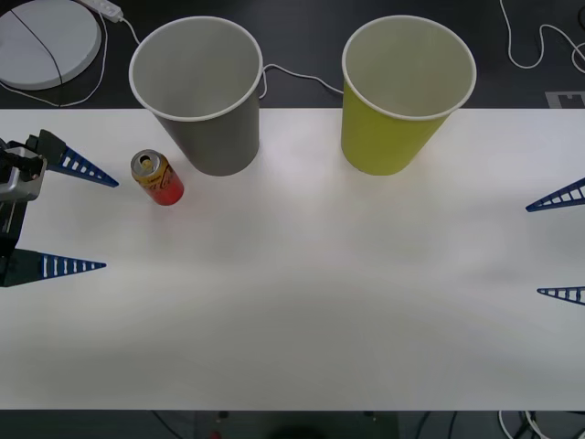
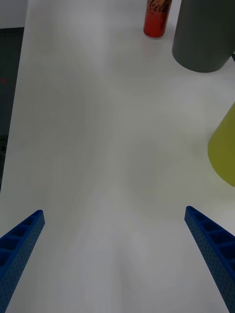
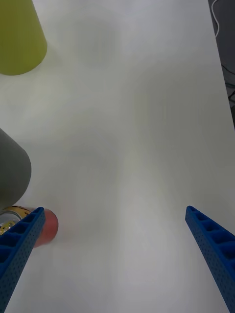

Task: Put the can into the green bin and the plastic bottle into the gray bin

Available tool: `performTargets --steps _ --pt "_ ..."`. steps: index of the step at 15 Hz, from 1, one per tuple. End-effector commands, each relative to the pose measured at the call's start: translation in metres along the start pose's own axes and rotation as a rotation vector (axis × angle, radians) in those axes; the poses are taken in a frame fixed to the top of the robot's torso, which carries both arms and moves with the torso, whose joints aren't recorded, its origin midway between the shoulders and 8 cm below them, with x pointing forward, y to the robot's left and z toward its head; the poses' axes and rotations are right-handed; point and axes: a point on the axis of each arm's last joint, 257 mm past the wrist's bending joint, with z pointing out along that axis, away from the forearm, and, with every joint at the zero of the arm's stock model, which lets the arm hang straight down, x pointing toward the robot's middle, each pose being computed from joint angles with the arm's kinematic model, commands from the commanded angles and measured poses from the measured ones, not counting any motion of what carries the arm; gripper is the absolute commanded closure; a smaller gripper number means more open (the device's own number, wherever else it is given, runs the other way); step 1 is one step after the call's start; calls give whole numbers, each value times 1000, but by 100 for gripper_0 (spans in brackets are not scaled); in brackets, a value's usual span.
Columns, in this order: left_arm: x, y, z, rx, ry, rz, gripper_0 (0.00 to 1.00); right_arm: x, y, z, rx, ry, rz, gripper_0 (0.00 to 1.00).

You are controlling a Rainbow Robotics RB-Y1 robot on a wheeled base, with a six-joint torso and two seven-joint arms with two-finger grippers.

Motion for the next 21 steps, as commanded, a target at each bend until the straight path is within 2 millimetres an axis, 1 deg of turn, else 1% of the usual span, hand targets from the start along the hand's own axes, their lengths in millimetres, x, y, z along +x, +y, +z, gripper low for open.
performTargets --steps 1,3,4,5,8,10,14,17,21 --pt "0 0 0 0 0 0 0 0 0 0 0 0 0 0" --pt "0 0 0 0 0 0 0 0 0 0 0 0 0 0" --pt "2 -8 7 24 -2 -9 0 0 0 0 0 0 0 0" --pt "3 -9 5 27 12 -1 0 0 0 0 0 0 0 0" --pt "-2 -12 -1 38 36 30 0 0 0 0 0 0 0 0" --pt "1 -18 1 45 22 1 0 0 0 0 0 0 0 0" --pt "4 -26 8 -37 -84 -135 0 0 0 0 0 0 0 0" --pt "10 -23 10 -143 -168 -267 0 0 0 0 0 0 0 0" --pt "20 -22 10 -234 -237 -406 0 0 0 0 0 0 0 0"
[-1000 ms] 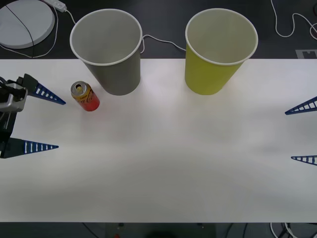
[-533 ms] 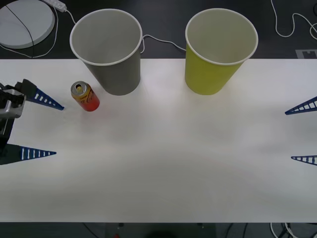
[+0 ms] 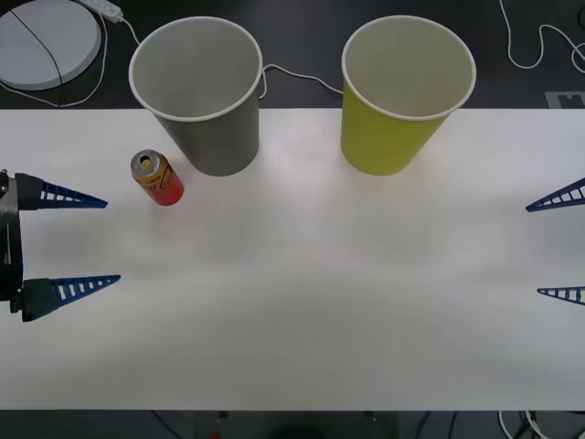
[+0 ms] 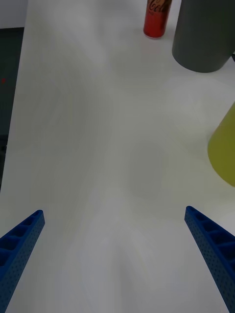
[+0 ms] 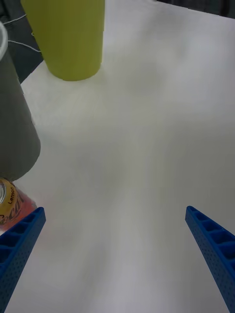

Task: Put the can into the green bin and the plastic bottle into the gray bin

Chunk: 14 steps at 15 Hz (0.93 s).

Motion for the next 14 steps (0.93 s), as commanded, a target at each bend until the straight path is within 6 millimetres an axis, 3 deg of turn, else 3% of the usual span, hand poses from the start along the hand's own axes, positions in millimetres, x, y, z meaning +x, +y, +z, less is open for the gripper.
performTargets --steps 1,8,14 --pt "6 8 -2 -79 -52 -95 0 0 0 0 0 0 0 0" --pt "35 31 5 -273 -208 -306 0 0 0 0 0 0 0 0" --pt "62 48 14 -492 -208 -246 0 0 0 0 0 0 0 0"
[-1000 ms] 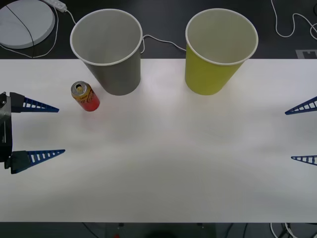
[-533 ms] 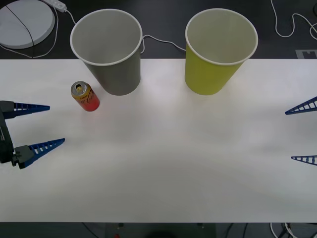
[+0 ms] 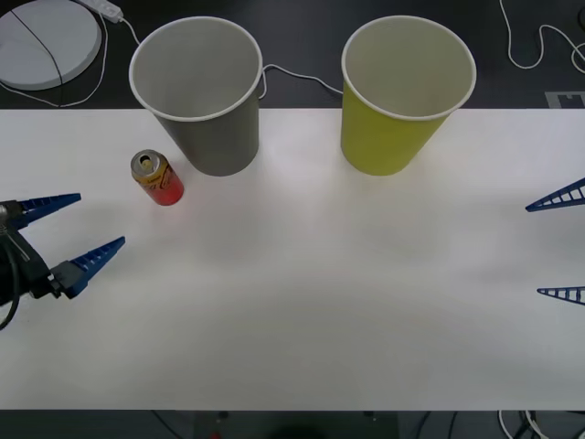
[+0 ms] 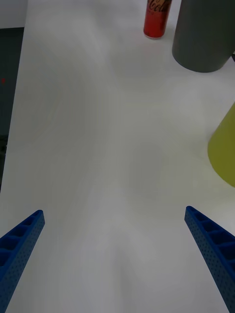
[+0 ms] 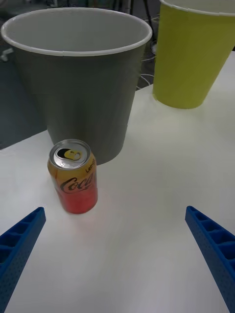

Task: Put the can into the green bin and the plastic bottle into the gray bin

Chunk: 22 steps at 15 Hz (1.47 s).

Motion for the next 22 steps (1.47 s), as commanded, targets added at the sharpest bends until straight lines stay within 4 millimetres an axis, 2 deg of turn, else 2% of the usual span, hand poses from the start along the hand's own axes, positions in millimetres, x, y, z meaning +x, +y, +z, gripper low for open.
performTargets --steps 1,6,10,15,22 --pt "10 5 3 -90 -25 58 0 0 0 0 0 0 0 0" --pt "32 2 16 -172 -42 64 0 0 0 0 0 0 0 0" --pt "42 1 27 -189 -64 26 0 0 0 0 0 0 0 0" --pt "53 23 49 -204 -90 -48 0 0 0 0 0 0 0 0" --pt "71 41 74 -199 -132 -41 0 0 0 0 0 0 0 0"
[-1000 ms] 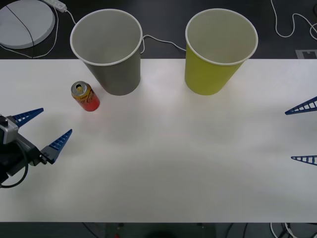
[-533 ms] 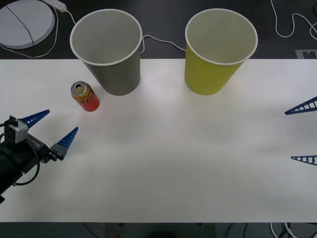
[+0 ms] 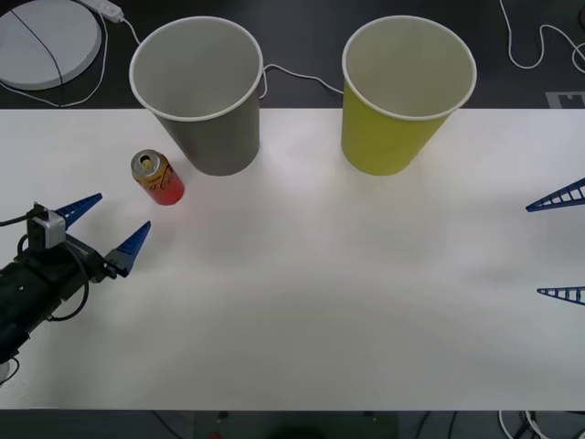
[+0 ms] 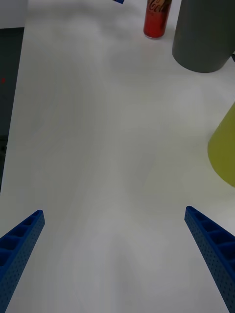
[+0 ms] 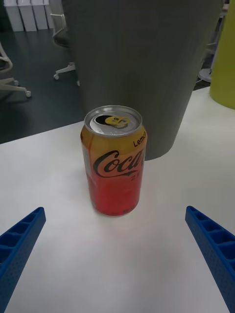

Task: Put the can into the green bin and the plastic bottle into the gray bin

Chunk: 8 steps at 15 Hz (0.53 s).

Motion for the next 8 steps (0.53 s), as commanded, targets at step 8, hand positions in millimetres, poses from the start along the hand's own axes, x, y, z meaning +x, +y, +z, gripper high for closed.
performTargets --steps 8 --pt "13 18 33 39 -28 -19 0 0 0 0 0 0 0 0"
